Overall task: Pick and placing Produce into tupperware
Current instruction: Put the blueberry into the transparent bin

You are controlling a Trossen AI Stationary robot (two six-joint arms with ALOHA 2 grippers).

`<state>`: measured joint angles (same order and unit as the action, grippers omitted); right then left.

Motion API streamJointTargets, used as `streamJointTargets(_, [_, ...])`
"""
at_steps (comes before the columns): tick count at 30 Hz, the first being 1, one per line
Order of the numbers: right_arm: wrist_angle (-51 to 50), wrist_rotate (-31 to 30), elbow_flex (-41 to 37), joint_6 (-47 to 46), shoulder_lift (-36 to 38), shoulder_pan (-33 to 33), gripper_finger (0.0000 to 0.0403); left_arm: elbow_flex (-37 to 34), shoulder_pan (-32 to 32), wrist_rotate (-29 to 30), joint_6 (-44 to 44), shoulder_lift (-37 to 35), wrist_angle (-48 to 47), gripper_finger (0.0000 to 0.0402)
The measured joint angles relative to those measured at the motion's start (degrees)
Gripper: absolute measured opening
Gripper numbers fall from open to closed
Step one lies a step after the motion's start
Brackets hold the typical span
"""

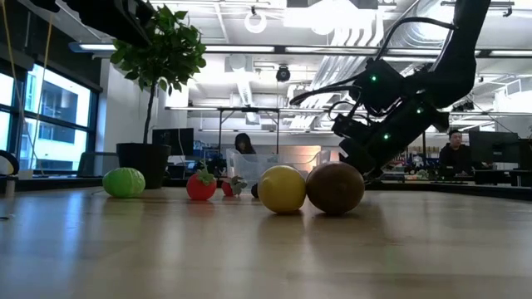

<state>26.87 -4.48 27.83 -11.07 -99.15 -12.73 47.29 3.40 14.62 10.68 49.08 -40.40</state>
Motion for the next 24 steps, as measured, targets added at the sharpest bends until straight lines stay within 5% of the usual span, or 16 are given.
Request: streamJointTargets(24, [-5.5,0.5,-0.1,-4.2,2.3,1.6,0.0105,0.0,0.0,0.0,0.0,0.0,0.0,0.0003])
